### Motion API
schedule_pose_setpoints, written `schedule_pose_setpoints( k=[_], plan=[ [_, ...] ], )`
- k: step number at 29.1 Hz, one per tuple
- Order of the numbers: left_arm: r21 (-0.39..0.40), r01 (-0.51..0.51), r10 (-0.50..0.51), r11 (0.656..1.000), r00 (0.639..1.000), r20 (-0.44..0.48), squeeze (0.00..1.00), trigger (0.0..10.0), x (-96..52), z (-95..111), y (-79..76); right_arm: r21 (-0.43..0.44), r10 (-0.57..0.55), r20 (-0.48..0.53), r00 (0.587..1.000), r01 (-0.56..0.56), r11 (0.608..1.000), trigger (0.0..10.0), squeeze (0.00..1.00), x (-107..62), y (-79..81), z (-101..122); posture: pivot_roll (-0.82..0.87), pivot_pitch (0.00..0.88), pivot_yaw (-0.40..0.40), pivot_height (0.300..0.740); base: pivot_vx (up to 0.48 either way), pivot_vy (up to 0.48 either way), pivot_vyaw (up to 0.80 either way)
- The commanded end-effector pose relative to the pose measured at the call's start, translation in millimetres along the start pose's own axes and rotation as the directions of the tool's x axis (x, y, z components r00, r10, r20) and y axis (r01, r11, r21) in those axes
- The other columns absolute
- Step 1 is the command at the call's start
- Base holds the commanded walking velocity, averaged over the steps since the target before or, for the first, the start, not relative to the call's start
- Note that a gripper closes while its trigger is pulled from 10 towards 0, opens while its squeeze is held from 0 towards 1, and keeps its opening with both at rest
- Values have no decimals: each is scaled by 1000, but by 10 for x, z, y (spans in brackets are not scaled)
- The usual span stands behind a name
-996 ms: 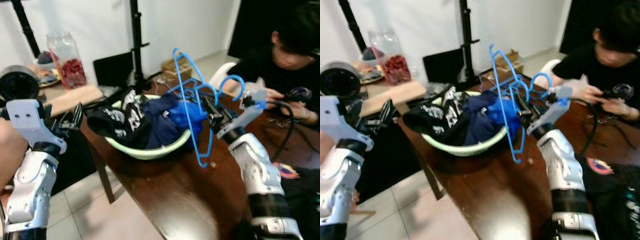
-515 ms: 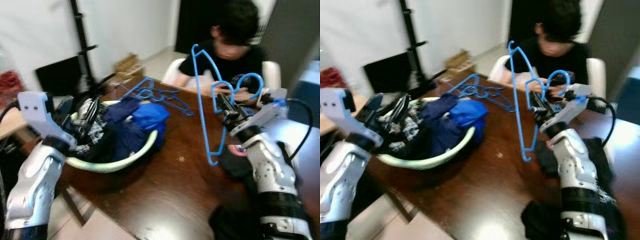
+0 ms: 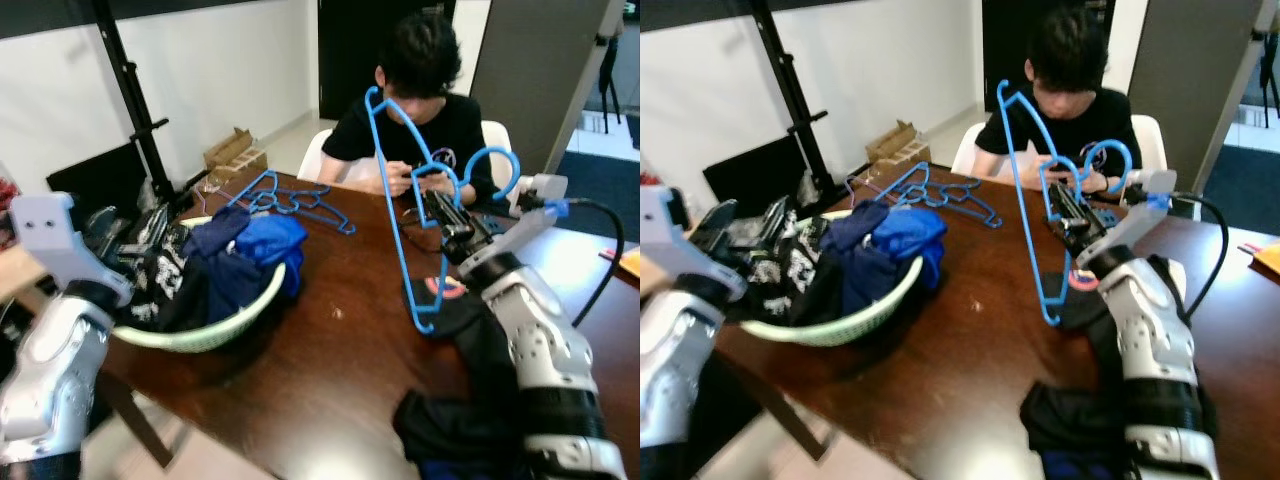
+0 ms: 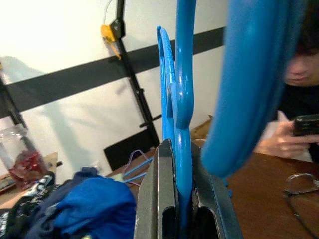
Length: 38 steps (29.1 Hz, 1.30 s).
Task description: Hang hanger
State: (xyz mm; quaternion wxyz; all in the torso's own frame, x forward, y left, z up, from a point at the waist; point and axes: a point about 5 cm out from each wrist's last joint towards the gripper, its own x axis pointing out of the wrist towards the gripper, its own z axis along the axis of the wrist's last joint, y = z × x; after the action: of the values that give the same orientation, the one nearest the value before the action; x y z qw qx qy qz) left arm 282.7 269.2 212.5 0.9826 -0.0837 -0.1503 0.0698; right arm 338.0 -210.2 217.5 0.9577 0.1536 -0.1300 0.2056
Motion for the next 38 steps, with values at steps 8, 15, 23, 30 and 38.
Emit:
schedule_pose_setpoints(
  k=[8, 15, 23, 30, 38],
  plan=[
    [6, -156, 156, 988, 986, -66, 0, 10000, -46, -107, 296, -21, 36, -23, 999, -36, 999, 10000, 0, -9, 8, 44, 86, 0, -1, 735, 0, 0, -800],
    [9, -186, 186, 983, 981, -60, 0, 10000, -32, -82, 352, -31, 55, -30, 998, -56, 998, 10000, 0, -8, 27, 62, 83, 0, -4, 735, 0, 0, -800],
    [63, -331, 335, 942, 939, -74, 0, 10000, -84, -102, 499, -47, 51, -29, 998, -52, 998, 10000, 0, 8, 26, 95, 80, 0, -6, 735, 0, 0, -500],
    [209, -513, 544, 833, 828, -137, 0, 10000, -303, -198, 637, -60, 31, -44, 999, -33, 998, 10000, 0, -1, -9, 85, 83, 0, -12, 735, 0, 0, 0],
    [261, -543, 594, 798, 783, -185, 0, 10000, -372, -279, 673, -64, 30, -63, 998, -34, 997, 10000, 0, 29, 12, 35, 93, 0, -24, 735, 0, 0, 0]
  ],
)
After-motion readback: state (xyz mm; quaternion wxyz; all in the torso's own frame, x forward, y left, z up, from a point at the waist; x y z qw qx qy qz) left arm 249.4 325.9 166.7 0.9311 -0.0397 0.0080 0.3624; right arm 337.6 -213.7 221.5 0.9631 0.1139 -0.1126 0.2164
